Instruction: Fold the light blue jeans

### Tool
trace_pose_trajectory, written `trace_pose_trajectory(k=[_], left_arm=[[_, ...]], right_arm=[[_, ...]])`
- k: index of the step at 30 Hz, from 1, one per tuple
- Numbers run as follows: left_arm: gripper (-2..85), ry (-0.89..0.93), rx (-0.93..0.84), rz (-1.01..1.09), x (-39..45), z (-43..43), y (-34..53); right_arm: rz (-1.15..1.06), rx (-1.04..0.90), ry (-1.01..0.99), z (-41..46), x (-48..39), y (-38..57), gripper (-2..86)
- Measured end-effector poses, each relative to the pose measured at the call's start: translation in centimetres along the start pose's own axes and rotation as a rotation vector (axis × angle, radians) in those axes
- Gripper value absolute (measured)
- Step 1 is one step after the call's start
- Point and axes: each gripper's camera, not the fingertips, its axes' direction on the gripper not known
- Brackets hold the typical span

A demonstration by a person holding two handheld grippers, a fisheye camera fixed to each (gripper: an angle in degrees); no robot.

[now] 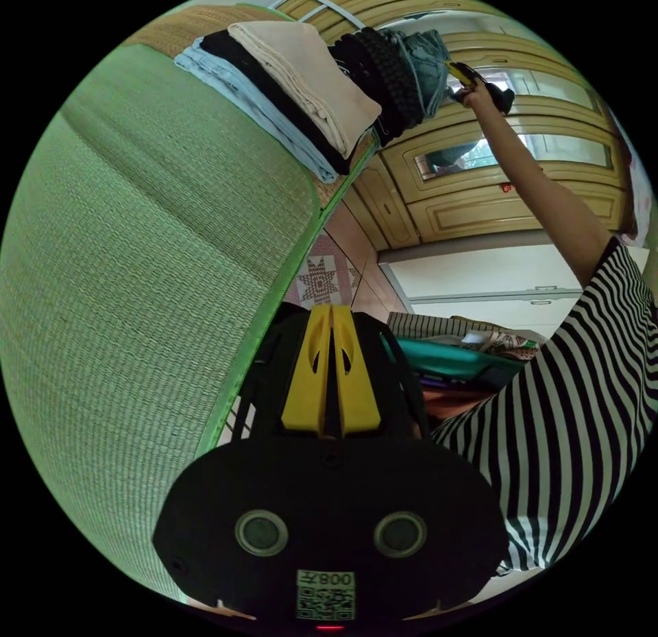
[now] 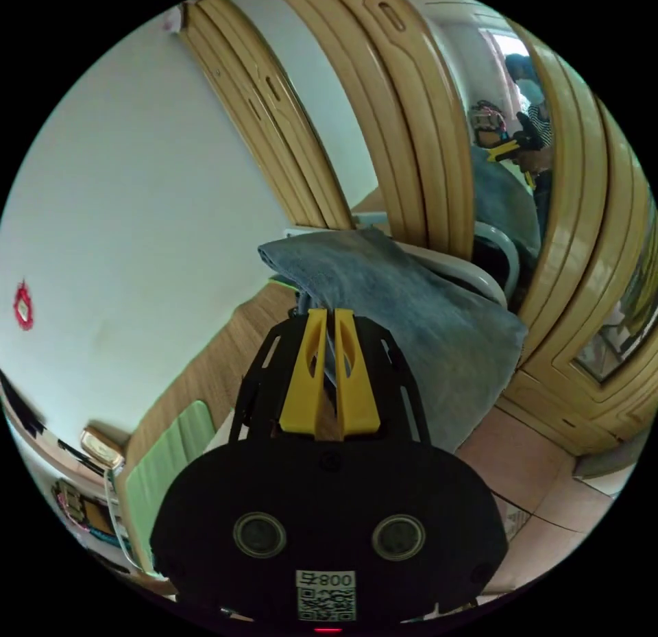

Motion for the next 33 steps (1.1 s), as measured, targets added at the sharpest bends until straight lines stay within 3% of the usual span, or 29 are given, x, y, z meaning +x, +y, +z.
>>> trace_pose_trajectory(k=[5,14,19,22,25,33], left_arm=[[0.0,-0.004,0.070,0.020,6.6,-4.3,4.2],[0.2,-0.005,0.342,0.041,18.6,-14.5,13.5],[0.2,-0.026,0.551,0.036,24.3,-21.7,20.4],[0.2,-0.086,0.699,0.026,27.9,-26.6,25.8],[0.4,-0.132,0.830,-0.007,30.9,-30.9,31.8],[4.5,-0.316,1.076,-0.027,38.7,-40.5,46.0]], right_arm=[[-0.016,0.102,-0.254,-5.9,-1.8,2.6,0.1],[-0.235,0.110,-0.679,-11.3,-17.4,7.0,-0.2],[-0.387,0.027,-0.903,-12.2,-32.3,11.9,-0.3],[-0.530,-0.067,-0.775,-11.3,-42.7,17.9,-0.2],[-0.524,-0.137,-1.079,-10.4,-48.2,23.6,-0.4],[-0.687,-0.231,-1.260,-12.5,-63.4,36.1,-0.2]])
